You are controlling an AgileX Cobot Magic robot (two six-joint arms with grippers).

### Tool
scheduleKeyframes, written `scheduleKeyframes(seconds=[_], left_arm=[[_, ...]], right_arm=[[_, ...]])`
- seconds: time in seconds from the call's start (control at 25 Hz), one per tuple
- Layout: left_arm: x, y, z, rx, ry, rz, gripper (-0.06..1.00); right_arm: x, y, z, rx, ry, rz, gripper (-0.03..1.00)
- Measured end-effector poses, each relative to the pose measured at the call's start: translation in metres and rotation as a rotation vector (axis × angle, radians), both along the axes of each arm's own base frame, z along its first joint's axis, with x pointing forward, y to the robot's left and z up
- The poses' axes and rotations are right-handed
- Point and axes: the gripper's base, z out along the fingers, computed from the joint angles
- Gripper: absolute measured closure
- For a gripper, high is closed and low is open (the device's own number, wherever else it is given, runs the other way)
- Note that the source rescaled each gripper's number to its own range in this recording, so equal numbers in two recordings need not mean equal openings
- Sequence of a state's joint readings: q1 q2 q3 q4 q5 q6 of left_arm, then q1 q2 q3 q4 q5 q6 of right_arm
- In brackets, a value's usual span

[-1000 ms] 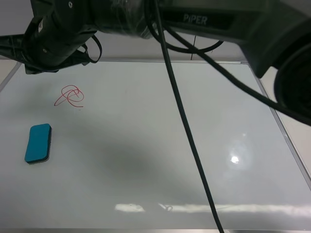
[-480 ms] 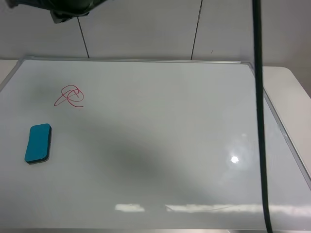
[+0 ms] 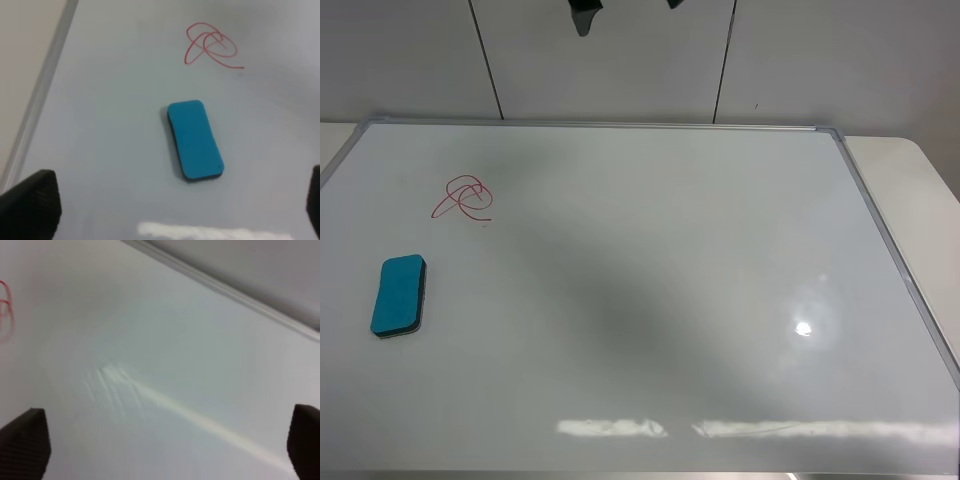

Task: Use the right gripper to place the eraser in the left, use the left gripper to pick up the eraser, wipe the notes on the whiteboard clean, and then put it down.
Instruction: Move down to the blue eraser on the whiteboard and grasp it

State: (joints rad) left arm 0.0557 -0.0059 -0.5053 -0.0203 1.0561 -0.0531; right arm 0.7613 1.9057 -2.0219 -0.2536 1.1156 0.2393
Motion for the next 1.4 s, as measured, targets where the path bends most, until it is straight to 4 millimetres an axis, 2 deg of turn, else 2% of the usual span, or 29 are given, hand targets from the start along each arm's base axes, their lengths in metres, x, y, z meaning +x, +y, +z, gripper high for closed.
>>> scheduleKeyframes(seconds=[0.2, 0.32, 0.44, 0.52, 0.64, 0.76, 0.88, 1.0, 1.12, 1.28, 1.4], left_arm=[[0.0, 0.0, 0.0, 0.0, -0.001, 0.0, -0.06], [0.0, 0.0, 0.0, 0.0, -0.001, 0.0, -0.06], [0.0, 0.0, 0.0, 0.0, -0.001, 0.0, -0.06], [0.0, 0.0, 0.0, 0.0, -0.001, 0.0, -0.06], [0.0, 0.0, 0.0, 0.0, -0.001, 0.0, -0.06], [0.0, 0.0, 0.0, 0.0, -0.001, 0.0, -0.06], [0.0, 0.0, 0.0, 0.0, -0.001, 0.0, -0.06], [0.0, 0.0, 0.0, 0.0, -0.001, 0.0, -0.06], [0.0, 0.0, 0.0, 0.0, -0.001, 0.0, -0.06], [0.0, 0.0, 0.0, 0.0, -0.001, 0.0, -0.06], [0.0, 0.0, 0.0, 0.0, -0.001, 0.0, -0.06]], right_arm=[[-0.008, -0.048, 0.038, 0.01, -0.01, -0.085, -0.02], [-0.015, -0.088, 0.053, 0.031, -0.051, -0.136, -0.02], [-0.028, -0.136, 0.053, 0.072, -0.075, -0.212, -0.02], [-0.043, -0.168, 0.045, 0.099, -0.081, -0.272, -0.02], [-0.076, -0.216, 0.034, 0.129, -0.114, -0.384, -0.02], [-0.12, -0.262, 0.024, 0.124, -0.153, -0.518, -0.02], [-0.169, -0.291, 0.016, 0.098, -0.216, -0.631, -0.02], [-0.218, -0.301, 0.013, 0.073, -0.32, -0.694, -0.02], [-0.259, -0.297, 0.016, 0.105, -0.421, -0.694, -0.02], [-0.3, -0.289, 0.015, 0.156, -0.525, -0.673, -0.02], [-0.324, -0.284, 0.007, 0.199, -0.578, -0.656, -0.02]])
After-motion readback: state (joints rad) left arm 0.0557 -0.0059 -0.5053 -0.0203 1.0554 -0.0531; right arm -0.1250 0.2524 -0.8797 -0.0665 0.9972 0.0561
